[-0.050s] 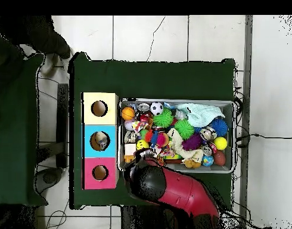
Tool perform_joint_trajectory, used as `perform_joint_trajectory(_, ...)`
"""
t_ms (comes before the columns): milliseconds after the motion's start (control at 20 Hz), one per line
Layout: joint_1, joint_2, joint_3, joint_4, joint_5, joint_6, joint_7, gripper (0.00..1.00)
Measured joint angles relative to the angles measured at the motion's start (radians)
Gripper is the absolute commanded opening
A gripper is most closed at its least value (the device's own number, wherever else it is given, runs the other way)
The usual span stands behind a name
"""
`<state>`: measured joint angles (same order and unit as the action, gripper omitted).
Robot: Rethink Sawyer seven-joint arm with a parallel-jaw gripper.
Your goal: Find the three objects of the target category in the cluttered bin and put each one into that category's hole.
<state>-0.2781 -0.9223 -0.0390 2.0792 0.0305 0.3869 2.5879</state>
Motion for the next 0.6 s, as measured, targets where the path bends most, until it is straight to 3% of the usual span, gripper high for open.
perform_joint_trajectory(350, -0.094, 0.036, 0.088, 0.002, -0.090, -0.021, 0.000, 1.00)
perform_joint_trajectory(600, -0.108, 0.024, 0.113, -0.008, -0.111, 0.006, 0.000, 1.00)
